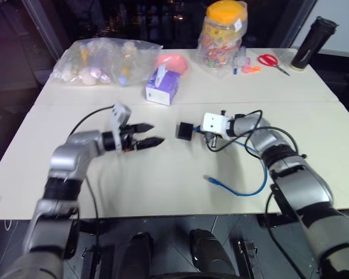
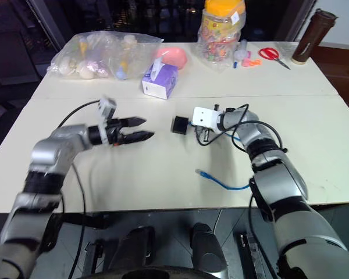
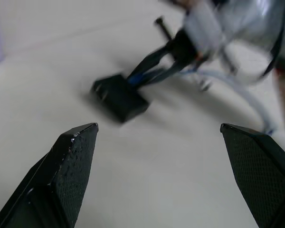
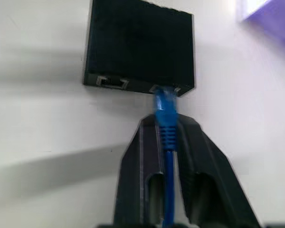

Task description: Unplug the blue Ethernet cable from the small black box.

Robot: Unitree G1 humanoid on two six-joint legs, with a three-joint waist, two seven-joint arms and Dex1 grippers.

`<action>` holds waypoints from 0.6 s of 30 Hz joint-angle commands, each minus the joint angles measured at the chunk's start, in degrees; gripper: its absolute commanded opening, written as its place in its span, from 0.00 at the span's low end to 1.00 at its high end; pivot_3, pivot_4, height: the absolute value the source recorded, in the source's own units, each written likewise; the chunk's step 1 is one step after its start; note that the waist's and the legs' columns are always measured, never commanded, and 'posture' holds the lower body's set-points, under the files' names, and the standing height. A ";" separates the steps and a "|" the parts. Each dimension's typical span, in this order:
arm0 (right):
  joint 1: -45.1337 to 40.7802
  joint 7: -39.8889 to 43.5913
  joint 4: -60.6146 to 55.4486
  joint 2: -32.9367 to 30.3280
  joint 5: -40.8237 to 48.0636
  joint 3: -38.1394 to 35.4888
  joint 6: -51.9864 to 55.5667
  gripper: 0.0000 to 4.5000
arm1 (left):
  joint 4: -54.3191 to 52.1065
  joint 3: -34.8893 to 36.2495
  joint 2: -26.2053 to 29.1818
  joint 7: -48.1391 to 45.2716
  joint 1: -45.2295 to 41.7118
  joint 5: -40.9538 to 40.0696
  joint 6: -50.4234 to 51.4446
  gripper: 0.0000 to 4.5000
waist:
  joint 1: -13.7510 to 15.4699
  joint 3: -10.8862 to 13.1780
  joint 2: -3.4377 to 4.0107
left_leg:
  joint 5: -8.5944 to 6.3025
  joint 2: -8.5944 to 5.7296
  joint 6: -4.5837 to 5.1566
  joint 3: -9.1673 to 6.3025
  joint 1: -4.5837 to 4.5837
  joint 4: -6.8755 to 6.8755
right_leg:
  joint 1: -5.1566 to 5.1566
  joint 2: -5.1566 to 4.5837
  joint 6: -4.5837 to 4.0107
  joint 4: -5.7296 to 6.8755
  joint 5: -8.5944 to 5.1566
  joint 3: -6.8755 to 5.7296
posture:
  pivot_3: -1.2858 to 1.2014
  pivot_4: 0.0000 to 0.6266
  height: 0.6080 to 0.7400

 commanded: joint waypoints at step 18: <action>10.32 -14.97 -41.15 -8.03 -5.90 -7.13 3.28 0.01 | 53.33 5.95 -14.29 -6.05 -31.64 9.66 -24.51 0.96 | -0.97 0.02 -0.01 | -0.03 -0.03 0.06 0.02 -0.33 -0.27 | -0.43 -0.01 0.15 -0.08 -0.03 0.00 | 0.52 0.24 0.99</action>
